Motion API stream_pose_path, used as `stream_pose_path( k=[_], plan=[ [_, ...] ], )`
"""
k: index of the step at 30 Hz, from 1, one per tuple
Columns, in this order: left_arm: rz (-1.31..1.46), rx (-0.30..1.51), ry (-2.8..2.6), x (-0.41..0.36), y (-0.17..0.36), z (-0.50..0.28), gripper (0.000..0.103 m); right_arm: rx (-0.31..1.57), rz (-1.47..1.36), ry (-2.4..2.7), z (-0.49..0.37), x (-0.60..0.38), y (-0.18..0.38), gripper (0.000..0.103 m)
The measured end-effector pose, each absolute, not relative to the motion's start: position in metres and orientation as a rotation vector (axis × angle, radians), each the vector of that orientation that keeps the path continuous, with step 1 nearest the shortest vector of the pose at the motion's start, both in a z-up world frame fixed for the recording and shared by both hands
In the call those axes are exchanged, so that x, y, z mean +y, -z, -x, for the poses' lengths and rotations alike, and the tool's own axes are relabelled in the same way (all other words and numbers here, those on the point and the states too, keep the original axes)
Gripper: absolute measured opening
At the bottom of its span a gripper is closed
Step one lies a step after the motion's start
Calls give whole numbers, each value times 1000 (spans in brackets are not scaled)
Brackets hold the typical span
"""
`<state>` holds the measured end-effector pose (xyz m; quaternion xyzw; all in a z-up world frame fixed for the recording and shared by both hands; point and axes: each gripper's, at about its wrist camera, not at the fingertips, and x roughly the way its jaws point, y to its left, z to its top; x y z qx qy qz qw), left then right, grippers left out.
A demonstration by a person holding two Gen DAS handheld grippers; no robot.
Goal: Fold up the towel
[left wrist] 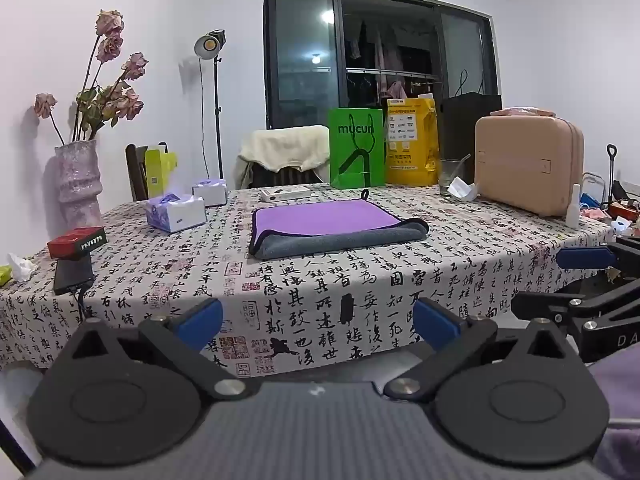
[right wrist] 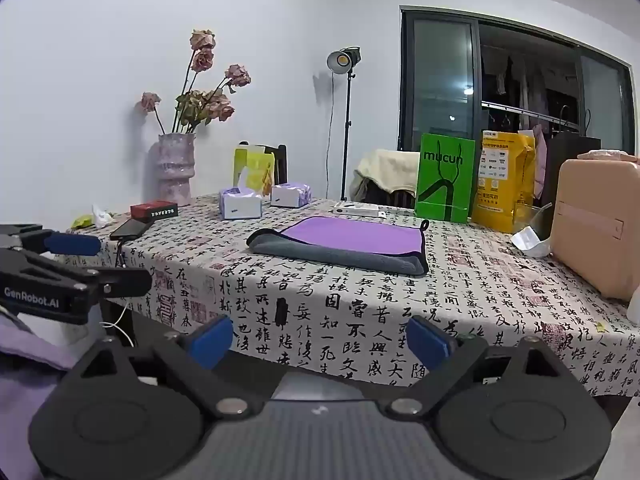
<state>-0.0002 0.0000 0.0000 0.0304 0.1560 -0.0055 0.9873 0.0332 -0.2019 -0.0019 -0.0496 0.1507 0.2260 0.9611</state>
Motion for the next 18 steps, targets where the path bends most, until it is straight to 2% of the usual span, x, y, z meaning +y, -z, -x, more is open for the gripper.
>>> stream_pose_path(
  k=[18],
  plan=[
    [-61,319,17,5,0,1,103,301,89,-456,-35,-202,4,96]
  ],
)
